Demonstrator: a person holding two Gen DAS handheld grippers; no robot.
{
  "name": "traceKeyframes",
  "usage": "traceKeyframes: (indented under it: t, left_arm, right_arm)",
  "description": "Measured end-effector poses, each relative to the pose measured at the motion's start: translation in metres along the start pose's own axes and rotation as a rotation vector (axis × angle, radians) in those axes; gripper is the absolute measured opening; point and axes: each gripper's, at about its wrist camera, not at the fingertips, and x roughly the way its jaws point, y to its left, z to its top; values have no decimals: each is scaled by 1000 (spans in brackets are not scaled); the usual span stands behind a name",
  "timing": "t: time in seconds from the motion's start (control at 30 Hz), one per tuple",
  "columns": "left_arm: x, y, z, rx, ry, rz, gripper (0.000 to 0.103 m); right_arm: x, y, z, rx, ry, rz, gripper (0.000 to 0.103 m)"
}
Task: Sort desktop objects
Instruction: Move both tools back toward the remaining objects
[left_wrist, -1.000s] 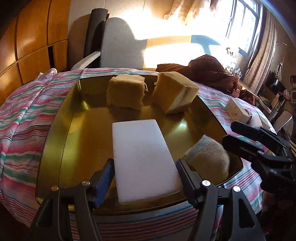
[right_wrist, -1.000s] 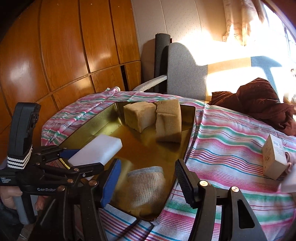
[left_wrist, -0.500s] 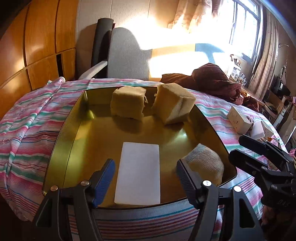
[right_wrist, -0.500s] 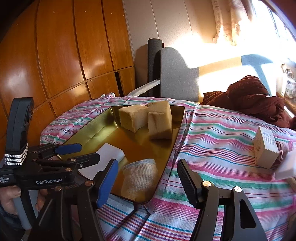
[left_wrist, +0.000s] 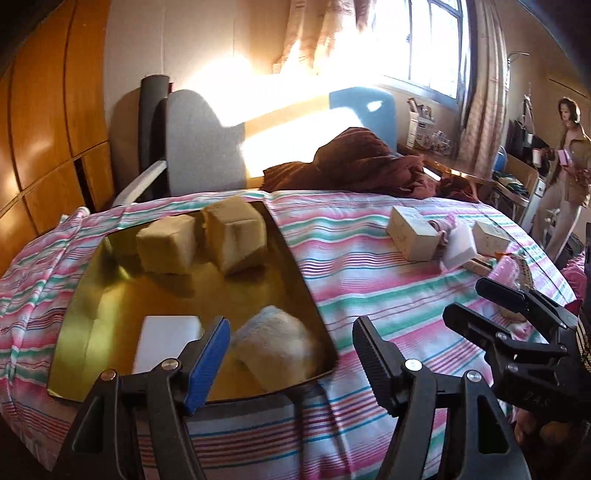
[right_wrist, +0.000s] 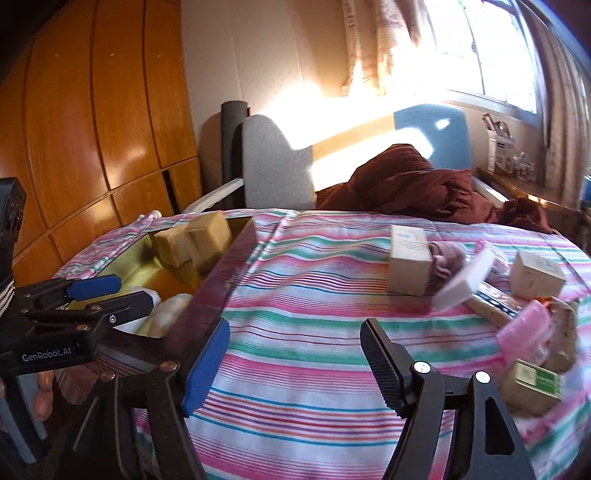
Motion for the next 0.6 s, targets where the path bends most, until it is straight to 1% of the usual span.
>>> traceKeyframes:
  t: [0.07, 0.2, 0.37, 0.5, 0.6]
  left_arm:
    - [8, -20, 1, 33, 19, -47, 70]
    - [24, -59, 5, 92, 64, -165, 70]
    - [38, -113, 12, 185, 85, -273, 69]
    - [56, -156, 22, 271, 117, -349, 68]
    - [70, -183, 32, 310, 145, -408, 68]
  right_arm:
    - [-10, -26, -6, 50, -2, -52, 76]
    - [-31, -74, -19, 130, -15, -163, 76]
    - [-49, -123, -26, 193, -26, -281, 76]
    - [-60, -151, -34, 230, -29, -342, 77]
    - [-63, -170, -44, 268, -18, -368, 77]
